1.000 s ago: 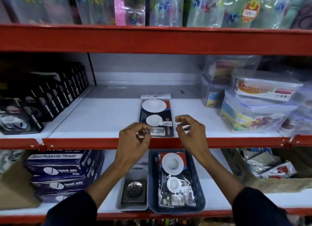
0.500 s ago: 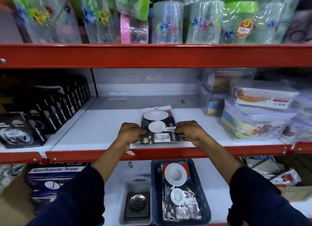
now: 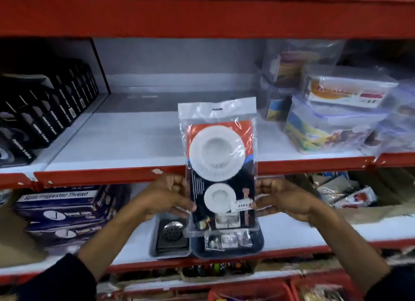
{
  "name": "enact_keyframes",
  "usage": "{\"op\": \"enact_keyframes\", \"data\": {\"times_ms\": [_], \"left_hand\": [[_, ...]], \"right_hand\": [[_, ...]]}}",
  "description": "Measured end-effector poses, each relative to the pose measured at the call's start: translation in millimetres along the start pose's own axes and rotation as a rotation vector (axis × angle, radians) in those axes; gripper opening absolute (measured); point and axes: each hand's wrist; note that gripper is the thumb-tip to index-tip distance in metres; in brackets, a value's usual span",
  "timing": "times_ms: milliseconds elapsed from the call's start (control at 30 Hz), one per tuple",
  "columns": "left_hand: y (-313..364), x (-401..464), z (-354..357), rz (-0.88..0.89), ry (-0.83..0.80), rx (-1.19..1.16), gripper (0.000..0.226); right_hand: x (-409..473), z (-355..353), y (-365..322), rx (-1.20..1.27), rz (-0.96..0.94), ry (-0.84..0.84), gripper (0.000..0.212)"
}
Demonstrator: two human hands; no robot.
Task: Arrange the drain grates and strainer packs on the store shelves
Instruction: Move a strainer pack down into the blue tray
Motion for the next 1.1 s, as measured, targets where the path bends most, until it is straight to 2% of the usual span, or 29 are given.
{"op": "enact_keyframes", "data": {"times_ms": [133, 267, 333, 400, 500, 567, 700, 867, 933, 1100], "left_hand": [[-48, 10, 25, -0.095, -0.081, 0.059, 0.043], [-93, 22, 45, -0.191, -0.116, 0.047, 0.039], [-111, 26, 55, -0.26, -0.11, 0.031, 0.042], [-127, 29, 66, -0.319, -0.113, 0.031, 0.043], [-145, 37, 77, -0.361, -0.113, 0.059, 0.037], [-151, 42, 80, -0.378, -0.095, 0.047, 0.041], [-153, 59, 81, -0.362, -0.032, -0.048, 0.05], [-136, 92, 81, -0.294, 0.103, -0.064, 0.054], [-132, 104, 82, -0.27, 0.163, -0.004, 0.05], [-142, 121, 90, -0.18, 0.261, 0.296, 0.041]], "right_hand": [[0, 2, 53, -0.007, 0.142, -0.006, 0.025], [3, 5, 101, 0.018, 0.283, -0.013, 0.026], [6, 7, 121, 0.047, 0.346, -0.02, 0.028], [8, 8, 138, 0.039, 0.391, -0.034, 0.021], [10, 9, 157, 0.017, 0.453, -0.04, 0.025], [12, 7, 164, -0.004, 0.473, -0.028, 0.026], [24, 1, 165, -0.015, 0.469, 0.08, 0.035], [56, -3, 150, -0.072, 0.378, 0.363, 0.036], [67, -1, 145, -0.138, 0.331, 0.444, 0.027], [77, 10, 143, -0.531, 0.208, 0.537, 0.009]]}}
Point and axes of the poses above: each hand's wrist, its own x-axis towards the middle knuckle, its own z-axis out of the palm, y = z × x, and after that the axes turned 2 degrees about -x, right-handed
